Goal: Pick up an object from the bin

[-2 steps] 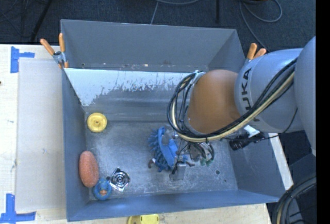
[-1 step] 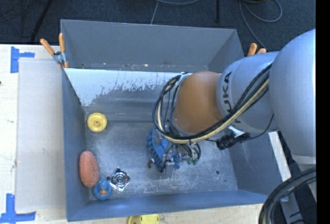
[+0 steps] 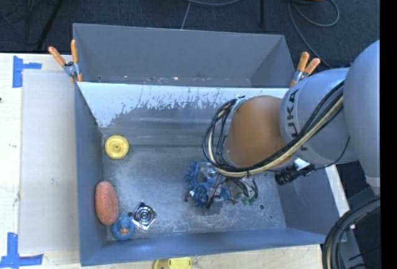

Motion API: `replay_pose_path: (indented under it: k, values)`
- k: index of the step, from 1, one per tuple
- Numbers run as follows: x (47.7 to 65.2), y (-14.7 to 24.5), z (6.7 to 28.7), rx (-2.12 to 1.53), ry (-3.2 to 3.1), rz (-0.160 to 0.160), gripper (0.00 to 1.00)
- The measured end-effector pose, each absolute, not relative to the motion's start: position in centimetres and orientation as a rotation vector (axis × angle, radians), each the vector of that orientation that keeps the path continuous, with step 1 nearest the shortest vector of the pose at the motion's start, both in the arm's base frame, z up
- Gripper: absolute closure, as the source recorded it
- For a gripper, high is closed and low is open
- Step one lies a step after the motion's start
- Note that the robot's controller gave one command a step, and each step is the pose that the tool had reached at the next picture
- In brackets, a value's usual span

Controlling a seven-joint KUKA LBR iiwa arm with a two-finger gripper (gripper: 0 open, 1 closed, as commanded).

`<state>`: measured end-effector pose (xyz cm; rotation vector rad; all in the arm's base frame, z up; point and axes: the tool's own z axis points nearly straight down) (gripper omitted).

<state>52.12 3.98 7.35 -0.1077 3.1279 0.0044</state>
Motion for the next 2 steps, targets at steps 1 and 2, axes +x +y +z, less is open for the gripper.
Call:
replay_pose_path:
  k: [1, 2]
  values:
    - [52.1, 4.0, 7.4, -0.107, 3.128, 0.004, 1.0]
    - [51.8, 3.7, 11.5, -0.128, 3.145, 0.001, 1.0]
